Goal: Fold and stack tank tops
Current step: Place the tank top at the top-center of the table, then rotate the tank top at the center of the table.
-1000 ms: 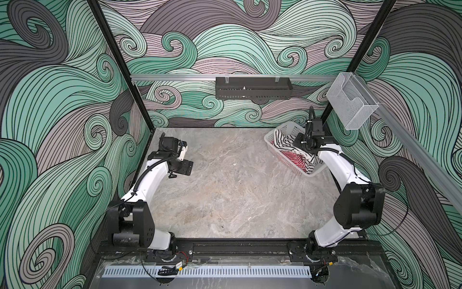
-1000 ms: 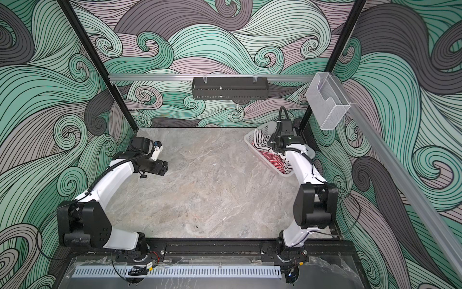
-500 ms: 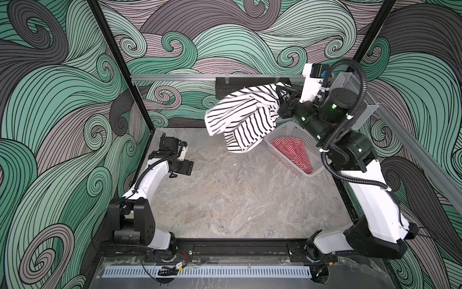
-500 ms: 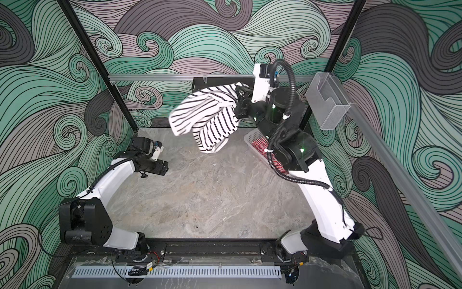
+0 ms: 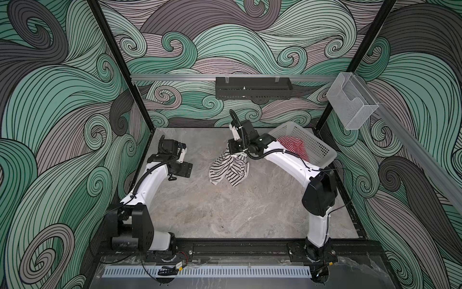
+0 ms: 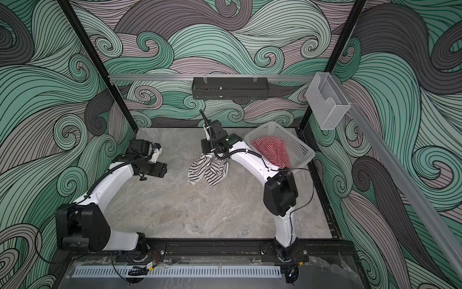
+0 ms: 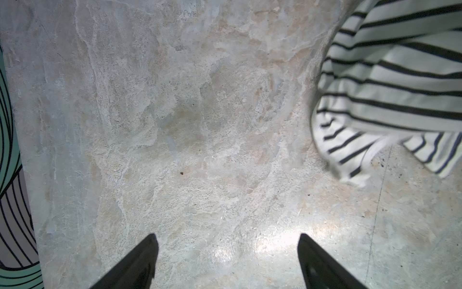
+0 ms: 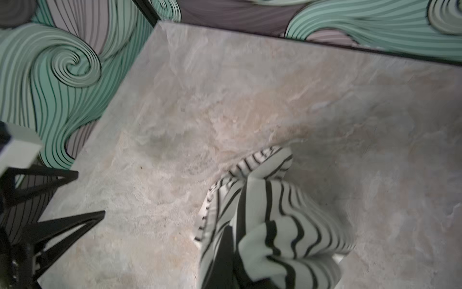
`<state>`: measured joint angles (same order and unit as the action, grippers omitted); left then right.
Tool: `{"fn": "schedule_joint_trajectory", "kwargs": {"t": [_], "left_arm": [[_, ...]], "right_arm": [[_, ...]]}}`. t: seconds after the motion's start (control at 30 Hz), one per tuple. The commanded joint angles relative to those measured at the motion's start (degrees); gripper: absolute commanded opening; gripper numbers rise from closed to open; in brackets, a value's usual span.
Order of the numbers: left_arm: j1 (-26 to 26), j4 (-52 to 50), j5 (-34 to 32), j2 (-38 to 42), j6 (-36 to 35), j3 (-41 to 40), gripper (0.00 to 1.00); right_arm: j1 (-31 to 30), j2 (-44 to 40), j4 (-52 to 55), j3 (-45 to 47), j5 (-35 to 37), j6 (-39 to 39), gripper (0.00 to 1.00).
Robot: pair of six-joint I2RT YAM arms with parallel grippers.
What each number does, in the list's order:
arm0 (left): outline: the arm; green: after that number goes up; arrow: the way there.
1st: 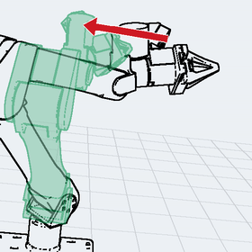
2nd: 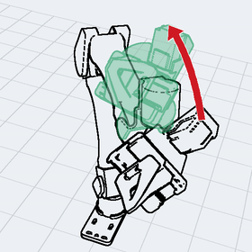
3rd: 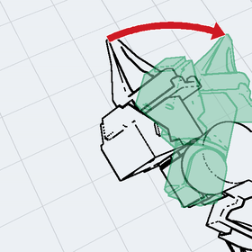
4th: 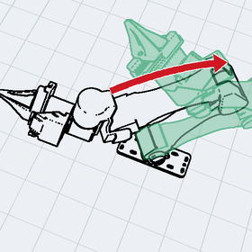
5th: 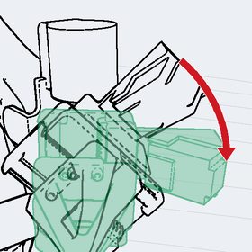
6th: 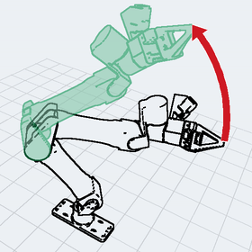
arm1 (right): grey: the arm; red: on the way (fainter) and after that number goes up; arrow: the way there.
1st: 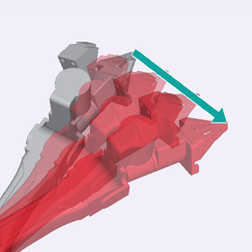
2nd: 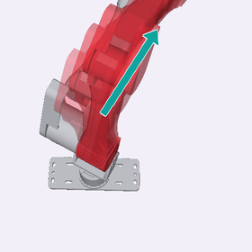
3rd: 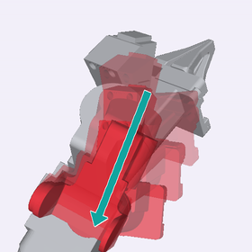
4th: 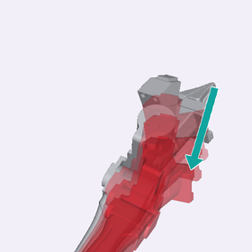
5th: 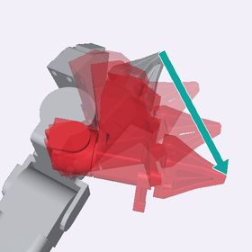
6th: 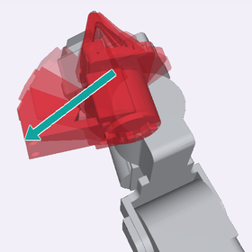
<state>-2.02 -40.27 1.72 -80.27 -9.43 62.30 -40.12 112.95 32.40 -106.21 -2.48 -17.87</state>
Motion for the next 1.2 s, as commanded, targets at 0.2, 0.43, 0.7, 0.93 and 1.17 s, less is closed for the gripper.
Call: {"fn": "schedule_joint_trajectory", "kwargs": {"t": [0.2, 0.43, 0.7, 0.93, 1.17], "left_arm": [[-0.3, -1.6, 3.5, -0.8, -0.8, 2.0, 0.91], [-4.5, -2.0, 6.8, -6.1, -3.0, 2.4, 0.92], [-12.8, -0.5, 2.6, -14.2, -4.0, 6.1, 0.91], [-18.8, -1.7, -1.5, -24.2, -3.8, 13.1, 0.86], [-22.0, -2.9, -5.3, -27.4, -5.1, 12.9, 0.70]], "right_arm": [[-1.4, 3.9, 7.0, -18.3, 1.8, 1.1, 0.00], [-1.1, 5.4, 16.6, -17.0, 11.9, 1.5, 0.00], [0.7, 4.4, 17.5, -1.5, 9.9, -1.1, 0.00], [1.1, 3.6, 17.5, 3.6, 13.5, -1.8, 0.32], [2.8, -2.4, 17.0, 11.0, 12.9, -3.3, 0.44]]}}
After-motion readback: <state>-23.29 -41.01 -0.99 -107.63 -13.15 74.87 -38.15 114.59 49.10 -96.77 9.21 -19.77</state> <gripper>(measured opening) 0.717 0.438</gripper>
